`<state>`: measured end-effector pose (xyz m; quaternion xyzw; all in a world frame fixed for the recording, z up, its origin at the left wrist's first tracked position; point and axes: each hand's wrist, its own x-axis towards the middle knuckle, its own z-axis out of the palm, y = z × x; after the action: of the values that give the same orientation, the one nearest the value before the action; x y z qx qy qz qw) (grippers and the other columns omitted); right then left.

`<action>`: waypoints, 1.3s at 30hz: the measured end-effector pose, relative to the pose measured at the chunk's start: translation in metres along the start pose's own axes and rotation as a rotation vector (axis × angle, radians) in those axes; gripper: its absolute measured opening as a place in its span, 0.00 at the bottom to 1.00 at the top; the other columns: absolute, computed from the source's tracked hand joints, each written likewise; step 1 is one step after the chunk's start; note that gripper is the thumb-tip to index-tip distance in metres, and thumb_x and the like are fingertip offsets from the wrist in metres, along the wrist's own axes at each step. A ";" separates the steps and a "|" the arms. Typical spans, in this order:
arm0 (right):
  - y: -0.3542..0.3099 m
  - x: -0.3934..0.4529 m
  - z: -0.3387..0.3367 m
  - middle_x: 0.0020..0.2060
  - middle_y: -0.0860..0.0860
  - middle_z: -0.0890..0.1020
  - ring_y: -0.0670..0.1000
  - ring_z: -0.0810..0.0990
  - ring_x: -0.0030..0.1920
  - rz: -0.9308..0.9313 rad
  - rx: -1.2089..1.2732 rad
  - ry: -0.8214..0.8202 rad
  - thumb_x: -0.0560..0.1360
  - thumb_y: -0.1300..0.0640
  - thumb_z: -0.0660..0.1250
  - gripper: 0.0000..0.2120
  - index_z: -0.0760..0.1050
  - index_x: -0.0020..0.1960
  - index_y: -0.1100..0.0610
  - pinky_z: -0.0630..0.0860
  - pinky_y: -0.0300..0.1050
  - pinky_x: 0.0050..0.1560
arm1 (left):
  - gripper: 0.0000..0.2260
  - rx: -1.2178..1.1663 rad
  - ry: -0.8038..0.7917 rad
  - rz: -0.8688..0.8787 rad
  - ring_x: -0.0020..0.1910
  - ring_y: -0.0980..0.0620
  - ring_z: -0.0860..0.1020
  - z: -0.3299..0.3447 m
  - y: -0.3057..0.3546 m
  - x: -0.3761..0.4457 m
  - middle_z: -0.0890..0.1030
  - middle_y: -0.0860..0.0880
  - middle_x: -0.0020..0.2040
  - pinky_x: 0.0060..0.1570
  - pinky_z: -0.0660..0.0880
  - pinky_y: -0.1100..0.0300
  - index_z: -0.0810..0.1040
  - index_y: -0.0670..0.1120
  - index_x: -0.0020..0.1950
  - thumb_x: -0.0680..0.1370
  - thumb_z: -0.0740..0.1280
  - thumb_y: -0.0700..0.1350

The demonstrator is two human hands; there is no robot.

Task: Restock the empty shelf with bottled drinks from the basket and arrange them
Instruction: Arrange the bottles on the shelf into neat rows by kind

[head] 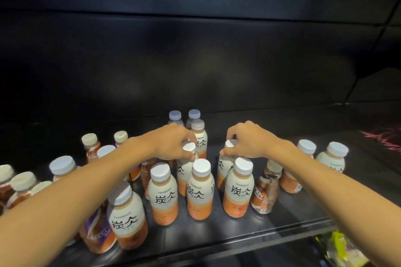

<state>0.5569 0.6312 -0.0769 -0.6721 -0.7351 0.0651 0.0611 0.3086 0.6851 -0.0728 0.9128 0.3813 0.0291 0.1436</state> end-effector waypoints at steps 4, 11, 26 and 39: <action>-0.004 0.006 0.002 0.49 0.49 0.83 0.48 0.81 0.43 -0.037 0.039 0.021 0.75 0.42 0.74 0.16 0.81 0.56 0.52 0.83 0.44 0.46 | 0.14 0.000 0.040 -0.055 0.43 0.54 0.82 0.002 -0.006 0.002 0.83 0.53 0.46 0.46 0.81 0.58 0.82 0.52 0.56 0.75 0.73 0.58; -0.012 0.025 0.005 0.52 0.48 0.83 0.48 0.81 0.47 -0.106 0.117 0.006 0.75 0.45 0.75 0.15 0.81 0.58 0.50 0.81 0.42 0.44 | 0.12 0.040 0.167 -0.192 0.33 0.54 0.78 -0.003 -0.011 0.002 0.77 0.54 0.33 0.32 0.67 0.66 0.76 0.53 0.37 0.74 0.75 0.55; -0.039 0.053 0.017 0.57 0.49 0.82 0.50 0.82 0.55 -0.201 0.244 -0.027 0.74 0.46 0.76 0.19 0.79 0.63 0.48 0.82 0.54 0.58 | 0.16 -0.064 0.108 -0.254 0.43 0.54 0.80 -0.004 -0.032 -0.002 0.81 0.52 0.45 0.38 0.72 0.64 0.78 0.51 0.56 0.73 0.75 0.55; -0.046 0.053 0.021 0.58 0.48 0.81 0.50 0.80 0.56 -0.223 0.306 -0.052 0.75 0.54 0.76 0.19 0.77 0.64 0.50 0.80 0.52 0.60 | 0.18 -0.171 0.214 -0.233 0.44 0.55 0.80 0.007 -0.036 -0.005 0.82 0.53 0.48 0.40 0.74 0.63 0.79 0.52 0.56 0.71 0.78 0.55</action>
<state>0.5033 0.6799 -0.0893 -0.5675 -0.7878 0.1862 0.1502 0.2819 0.7042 -0.0891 0.8386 0.4937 0.1413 0.1818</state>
